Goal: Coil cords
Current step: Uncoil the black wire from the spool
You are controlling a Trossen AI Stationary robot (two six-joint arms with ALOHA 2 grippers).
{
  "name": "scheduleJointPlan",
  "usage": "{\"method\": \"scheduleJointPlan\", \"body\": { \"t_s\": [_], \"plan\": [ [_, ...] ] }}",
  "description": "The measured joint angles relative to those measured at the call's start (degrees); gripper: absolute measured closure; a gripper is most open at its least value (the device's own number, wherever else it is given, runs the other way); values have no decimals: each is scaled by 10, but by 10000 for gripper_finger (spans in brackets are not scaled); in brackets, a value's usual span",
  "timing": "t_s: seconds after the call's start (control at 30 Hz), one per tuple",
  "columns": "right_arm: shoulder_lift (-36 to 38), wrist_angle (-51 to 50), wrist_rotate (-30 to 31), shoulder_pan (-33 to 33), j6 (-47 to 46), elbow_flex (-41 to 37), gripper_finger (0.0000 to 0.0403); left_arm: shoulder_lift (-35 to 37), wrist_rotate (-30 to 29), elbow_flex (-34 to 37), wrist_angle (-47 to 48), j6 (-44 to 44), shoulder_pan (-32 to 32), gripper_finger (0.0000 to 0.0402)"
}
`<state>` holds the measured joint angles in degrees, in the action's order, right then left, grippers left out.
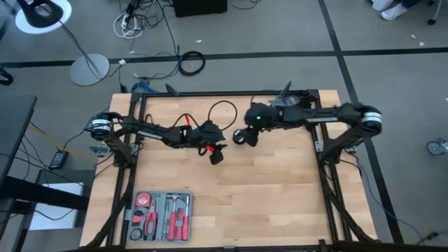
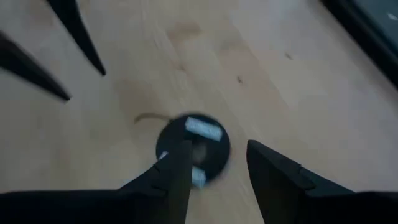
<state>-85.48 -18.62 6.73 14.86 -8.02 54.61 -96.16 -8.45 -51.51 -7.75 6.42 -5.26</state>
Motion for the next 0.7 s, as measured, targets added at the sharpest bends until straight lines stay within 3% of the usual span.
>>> {"method": "scheduleJointPlan", "body": {
  "t_s": [0.23,0.37,0.53,0.7],
  "plan": [
    [132,-214,7,-31,-87,0,263,0,1,0,7,1,0,254],
    [184,-230,50,-59,-141,-41,270,0,1,0,7,3,0,254],
    [227,1,145,-116,-154,-207,275,0,2,0,6,12,0,254],
    [210,392,181,-125,-155,-385,273,0,2,0,7,17,1,254]
  ]
}}
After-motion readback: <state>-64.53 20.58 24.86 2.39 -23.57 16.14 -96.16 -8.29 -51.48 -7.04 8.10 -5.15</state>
